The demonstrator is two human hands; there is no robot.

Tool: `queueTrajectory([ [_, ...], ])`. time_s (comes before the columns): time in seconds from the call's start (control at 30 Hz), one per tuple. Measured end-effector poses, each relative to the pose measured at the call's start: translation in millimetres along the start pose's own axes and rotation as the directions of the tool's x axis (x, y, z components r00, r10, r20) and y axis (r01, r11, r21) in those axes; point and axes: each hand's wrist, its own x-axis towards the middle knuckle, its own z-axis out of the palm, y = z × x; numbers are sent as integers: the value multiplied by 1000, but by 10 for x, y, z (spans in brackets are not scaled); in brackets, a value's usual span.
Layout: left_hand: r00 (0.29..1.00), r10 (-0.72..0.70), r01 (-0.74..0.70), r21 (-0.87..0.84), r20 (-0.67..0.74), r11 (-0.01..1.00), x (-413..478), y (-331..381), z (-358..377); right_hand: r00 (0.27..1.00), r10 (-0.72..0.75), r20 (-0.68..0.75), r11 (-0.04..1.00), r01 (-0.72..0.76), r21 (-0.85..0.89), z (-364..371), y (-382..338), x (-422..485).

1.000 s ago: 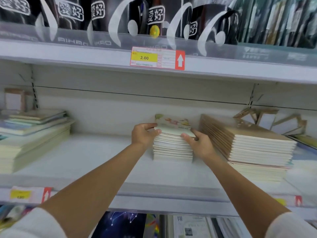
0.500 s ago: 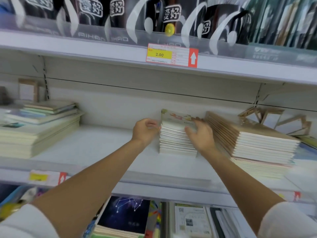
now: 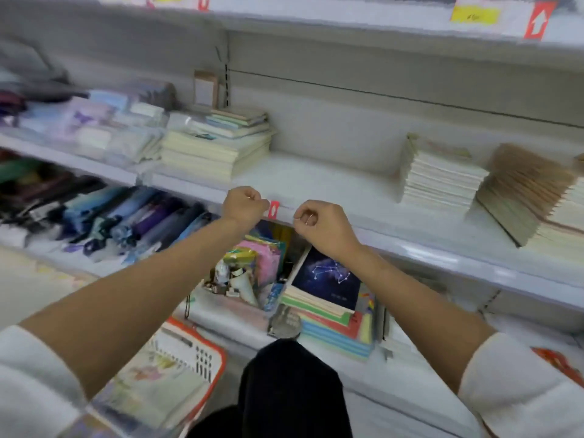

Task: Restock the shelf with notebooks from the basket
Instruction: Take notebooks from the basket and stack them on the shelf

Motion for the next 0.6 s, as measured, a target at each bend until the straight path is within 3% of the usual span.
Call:
queueTrajectory([
  [0.17, 984, -173, 175, 52, -34, 983, -361, -803, -864, 974, -3, 227, 995, -19, 94, 909, -480, -225],
  [0.3, 923, -378, 383, 76, -75, 921, -635, -1428, -1489, 917, 44, 396, 979, -118, 164, 1661, -750, -461],
  [0.4, 859, -499, 510, 102, -114, 854, -820, -1918, -1888, 794, 87, 602, 955, -238, 176, 2164, -819, -687],
  [0.5, 779, -610, 625, 99, -146, 774, -1037, -2422, -2166, 623, 78, 778, 994, -107, -13, 2513, -814, -881],
  [0.6, 685, -718, 726, 33, -120, 687, -1299, -2905, -2344, 519, 122, 846, 992, -28, -125, 2785, -788, -981],
])
